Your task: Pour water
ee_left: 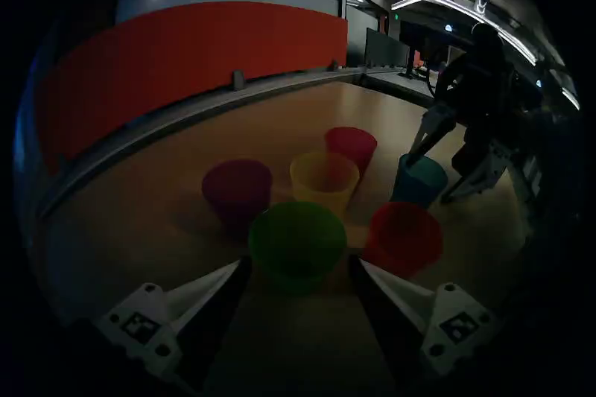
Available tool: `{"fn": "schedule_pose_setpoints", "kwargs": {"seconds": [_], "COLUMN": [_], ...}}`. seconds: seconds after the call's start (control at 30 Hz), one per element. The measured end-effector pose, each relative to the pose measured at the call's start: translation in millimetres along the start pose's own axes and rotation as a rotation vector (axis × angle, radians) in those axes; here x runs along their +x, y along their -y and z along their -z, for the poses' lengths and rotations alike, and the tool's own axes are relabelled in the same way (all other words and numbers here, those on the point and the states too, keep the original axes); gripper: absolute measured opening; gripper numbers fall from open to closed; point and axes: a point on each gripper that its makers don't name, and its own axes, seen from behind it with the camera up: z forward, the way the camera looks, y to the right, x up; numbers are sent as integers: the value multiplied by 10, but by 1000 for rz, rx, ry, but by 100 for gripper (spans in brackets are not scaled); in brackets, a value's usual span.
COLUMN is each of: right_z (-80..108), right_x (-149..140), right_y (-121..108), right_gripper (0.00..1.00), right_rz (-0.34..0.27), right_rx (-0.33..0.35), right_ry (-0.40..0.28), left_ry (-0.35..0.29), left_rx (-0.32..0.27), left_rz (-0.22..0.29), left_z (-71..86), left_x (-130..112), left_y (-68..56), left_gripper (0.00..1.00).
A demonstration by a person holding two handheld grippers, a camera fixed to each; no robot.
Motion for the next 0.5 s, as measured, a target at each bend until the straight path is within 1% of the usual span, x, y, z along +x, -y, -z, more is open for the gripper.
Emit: {"fn": "schedule_pose_setpoints", "kwargs": {"seconds": [0.3, 0.5], "right_z": [-83, -107], "right_x": [25, 46], "right_y": [-20, -17], "right_gripper": [96, 96], "right_rz": [3, 1], "right_rx": [2, 6], "right_ry": [-1, -7], "left_ry": [-4, -12], "left_rx": [-1, 0], "left_rz": [2, 12], "left_z": [-103, -125], "left_x": [45, 96], "left_y": [17, 31], "left_gripper": [97, 97]}}
